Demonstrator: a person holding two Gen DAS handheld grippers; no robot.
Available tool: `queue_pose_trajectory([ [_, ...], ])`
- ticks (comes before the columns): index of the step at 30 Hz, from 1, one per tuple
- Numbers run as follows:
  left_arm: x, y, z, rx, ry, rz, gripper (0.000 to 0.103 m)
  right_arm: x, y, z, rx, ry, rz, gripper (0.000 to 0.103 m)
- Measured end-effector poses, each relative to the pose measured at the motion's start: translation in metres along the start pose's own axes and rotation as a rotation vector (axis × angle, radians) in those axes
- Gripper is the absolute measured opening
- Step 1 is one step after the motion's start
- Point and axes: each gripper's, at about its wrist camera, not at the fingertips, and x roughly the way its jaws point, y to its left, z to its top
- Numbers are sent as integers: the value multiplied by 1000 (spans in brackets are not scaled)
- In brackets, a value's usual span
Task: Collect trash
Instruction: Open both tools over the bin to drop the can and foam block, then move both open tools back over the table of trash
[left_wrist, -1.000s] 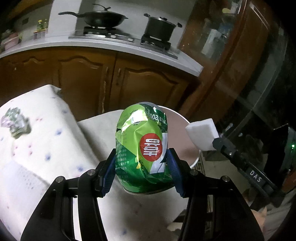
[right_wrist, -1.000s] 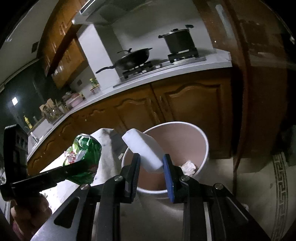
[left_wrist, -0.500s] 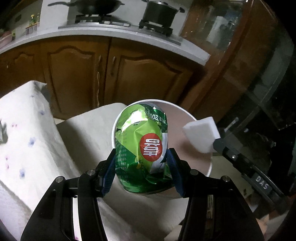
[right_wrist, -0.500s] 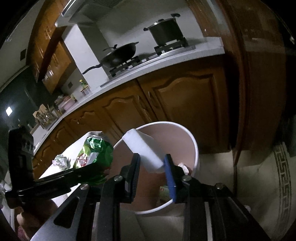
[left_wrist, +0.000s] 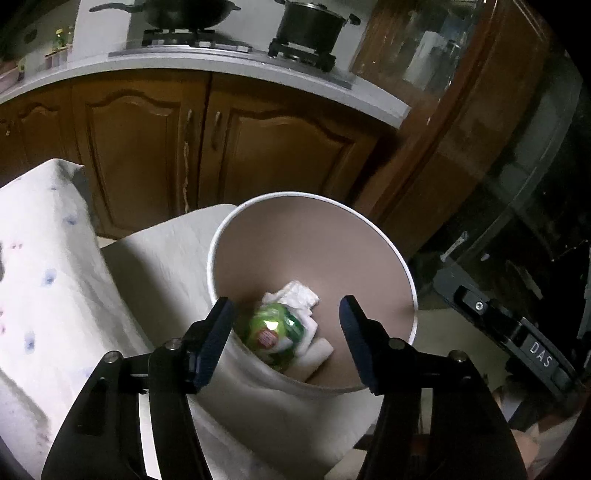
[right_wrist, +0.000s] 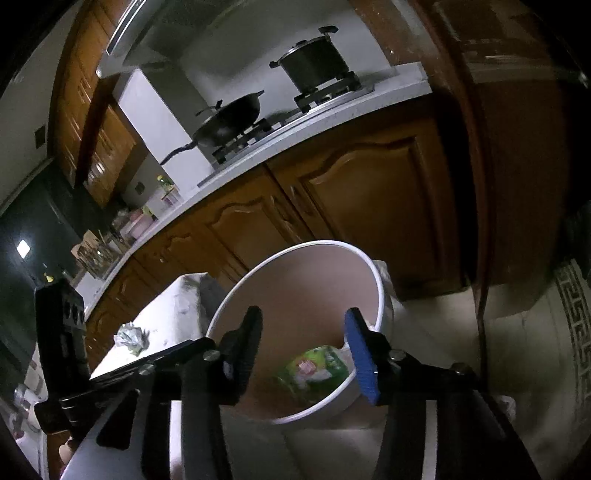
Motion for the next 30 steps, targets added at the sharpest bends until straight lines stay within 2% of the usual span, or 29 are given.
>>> queue_pose_trajectory([
  [6,-29,14,-11,-43,-33,3,60,-12,7,-4,3,-12,22,59],
  [17,-101,55,-59,-144,-104,62,62,-26,50,-28,-32,-15,103,79],
  [21,-131,72,-79,-180,-141,97,63,-28,79,-43,-75,3,151,79],
  [24,-153,88,-97,-210,-161,121,70,-26,99,-54,-98,24,189,81],
  [30,-190,126,-136,-270,-178,172,70,-20,135,-80,-141,77,259,81],
])
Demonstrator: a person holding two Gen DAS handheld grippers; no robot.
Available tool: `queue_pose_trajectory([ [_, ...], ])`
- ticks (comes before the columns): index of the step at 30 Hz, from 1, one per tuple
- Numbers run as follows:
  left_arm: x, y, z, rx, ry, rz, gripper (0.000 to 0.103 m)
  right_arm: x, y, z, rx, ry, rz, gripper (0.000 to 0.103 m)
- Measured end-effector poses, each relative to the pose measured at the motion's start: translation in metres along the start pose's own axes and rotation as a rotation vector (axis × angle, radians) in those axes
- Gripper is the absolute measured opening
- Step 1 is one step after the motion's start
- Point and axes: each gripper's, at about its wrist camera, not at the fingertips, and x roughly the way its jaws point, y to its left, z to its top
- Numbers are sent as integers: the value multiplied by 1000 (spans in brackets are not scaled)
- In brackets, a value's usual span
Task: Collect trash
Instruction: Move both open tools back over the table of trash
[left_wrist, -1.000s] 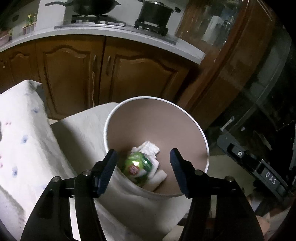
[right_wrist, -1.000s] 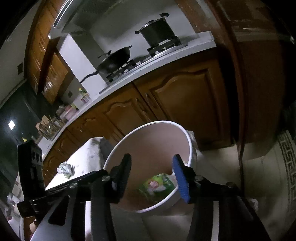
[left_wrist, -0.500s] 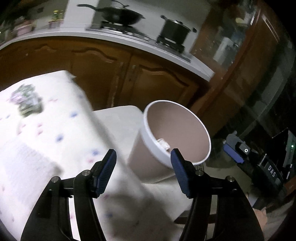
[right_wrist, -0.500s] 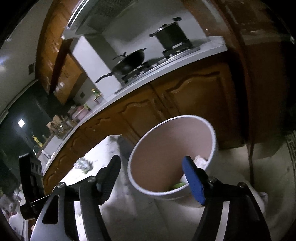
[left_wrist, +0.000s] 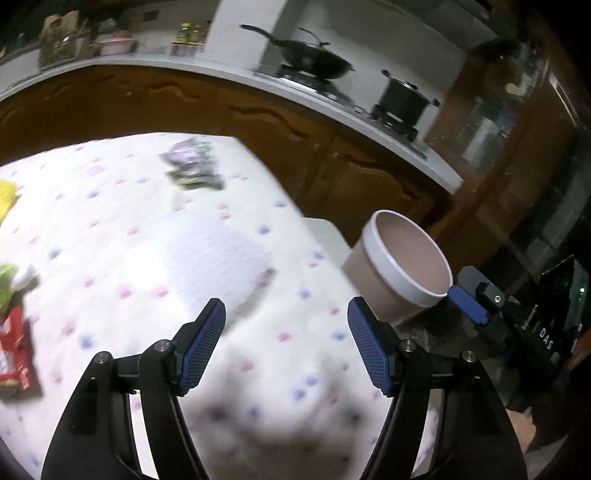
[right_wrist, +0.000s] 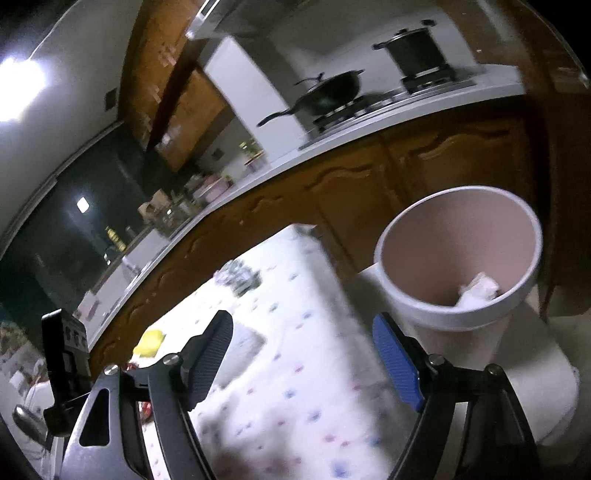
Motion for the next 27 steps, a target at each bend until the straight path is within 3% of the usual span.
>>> queue_pose_trajectory([
  [17,-80,98,-45,-140,-64,145,70,42,80,-53,-131,144,97,81],
  [27,-113,134,-62,-202,-111,232,70,59,118,-70,-265,192,109,86],
])
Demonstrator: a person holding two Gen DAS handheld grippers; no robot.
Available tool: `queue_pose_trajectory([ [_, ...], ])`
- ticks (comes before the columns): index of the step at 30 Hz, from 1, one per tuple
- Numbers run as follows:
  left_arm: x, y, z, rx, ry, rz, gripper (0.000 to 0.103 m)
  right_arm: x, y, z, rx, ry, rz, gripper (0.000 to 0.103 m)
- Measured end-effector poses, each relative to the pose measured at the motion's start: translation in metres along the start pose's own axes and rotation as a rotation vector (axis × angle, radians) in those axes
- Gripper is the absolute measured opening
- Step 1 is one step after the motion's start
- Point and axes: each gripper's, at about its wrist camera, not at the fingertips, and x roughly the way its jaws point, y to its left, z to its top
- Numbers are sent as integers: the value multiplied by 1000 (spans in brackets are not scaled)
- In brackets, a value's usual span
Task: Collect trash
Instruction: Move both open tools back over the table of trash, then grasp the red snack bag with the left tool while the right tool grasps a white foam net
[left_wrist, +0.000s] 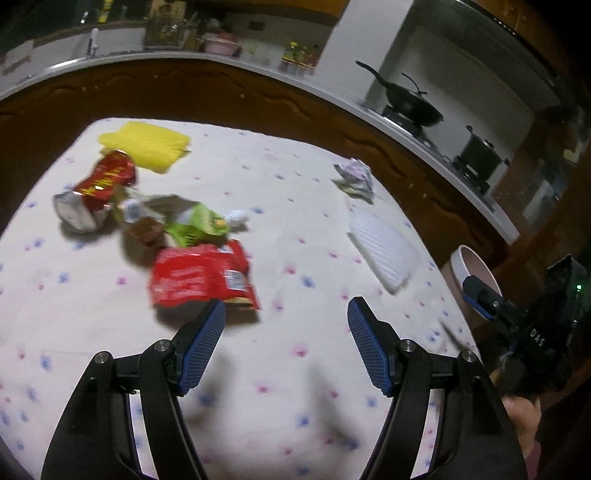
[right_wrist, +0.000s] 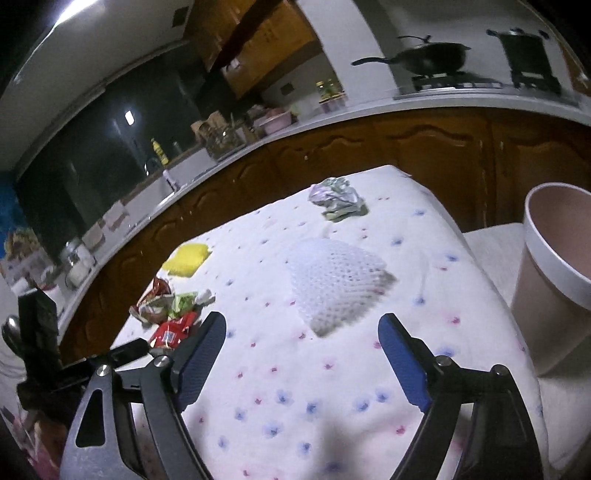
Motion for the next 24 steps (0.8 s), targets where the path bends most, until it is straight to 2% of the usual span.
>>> queue_pose_trajectory([
  [9,-16,35,10,-42,-46,87,70,17,18,7,-111,28,-49,86],
  [14,-2,51,16,-79,0,95,70,26,22,16,-153,23,-65,86],
  [24,25,53,19,-80,71,94,70,58,19,31,-200,64,-82,86],
])
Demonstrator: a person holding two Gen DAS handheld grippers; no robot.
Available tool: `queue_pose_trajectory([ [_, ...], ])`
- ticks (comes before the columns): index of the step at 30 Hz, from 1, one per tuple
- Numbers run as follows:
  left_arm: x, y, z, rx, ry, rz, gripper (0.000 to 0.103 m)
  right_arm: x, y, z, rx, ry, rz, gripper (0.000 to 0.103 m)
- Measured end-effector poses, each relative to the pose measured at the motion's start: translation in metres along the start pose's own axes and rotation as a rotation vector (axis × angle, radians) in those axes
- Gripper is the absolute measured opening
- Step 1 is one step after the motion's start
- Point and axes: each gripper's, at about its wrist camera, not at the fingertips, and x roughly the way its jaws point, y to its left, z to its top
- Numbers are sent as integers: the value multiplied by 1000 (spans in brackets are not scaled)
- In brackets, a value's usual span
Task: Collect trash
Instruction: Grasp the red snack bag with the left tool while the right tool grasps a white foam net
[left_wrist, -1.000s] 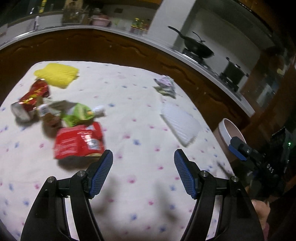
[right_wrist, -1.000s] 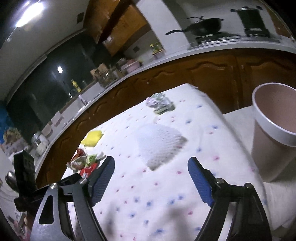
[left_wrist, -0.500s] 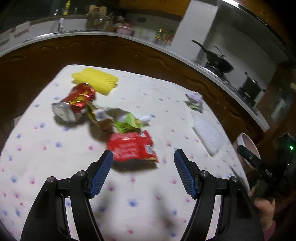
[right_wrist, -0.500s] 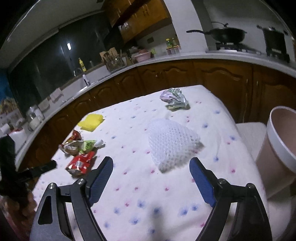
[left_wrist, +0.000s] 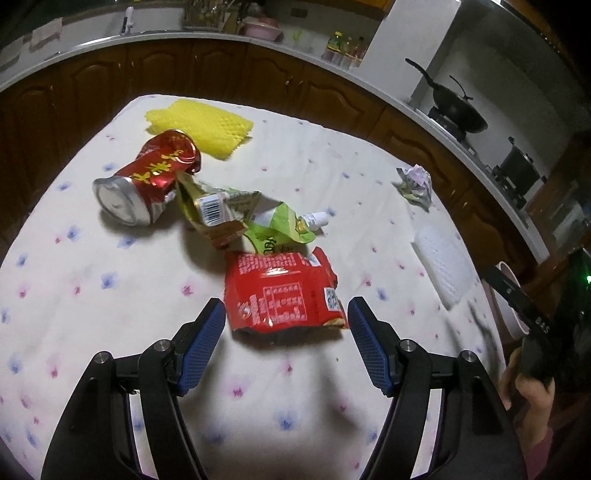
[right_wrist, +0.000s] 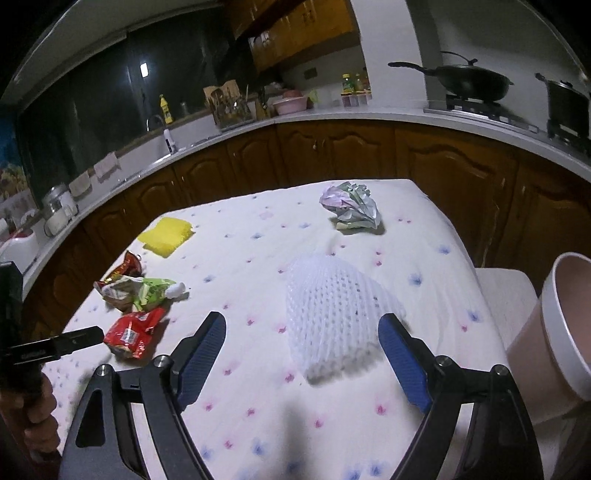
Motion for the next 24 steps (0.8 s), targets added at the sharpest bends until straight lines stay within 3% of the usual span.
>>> queue_pose_trajectory([
  [6,25,-7,4,37,41,37,69,33,-5,9,-31,68,-22,86],
  [7,27,-6,4,34,44,37,67,38,-7,9,-32,80,-24,85],
  [8,30,-5,4,30,50,34,56,45,-9,8,-28,99,-28,83],
  [9,32,-4,4,28,55,33,43,51,-10,6,-27,120,-33,72],
  [10,35,-3,4,26,64,27,38,56,-11,4,-27,137,-34,63],
  [12,37,-2,4,22,77,13,11,64,-14,1,-13,173,-25,31],
  [14,38,-2,3,25,85,-2,3,67,-17,-3,5,182,-26,20],
  [18,35,-6,2,44,81,-26,0,57,-19,-4,15,154,-12,12],
  [24,20,-22,5,73,48,-79,0,36,-14,-3,24,110,15,10],
])
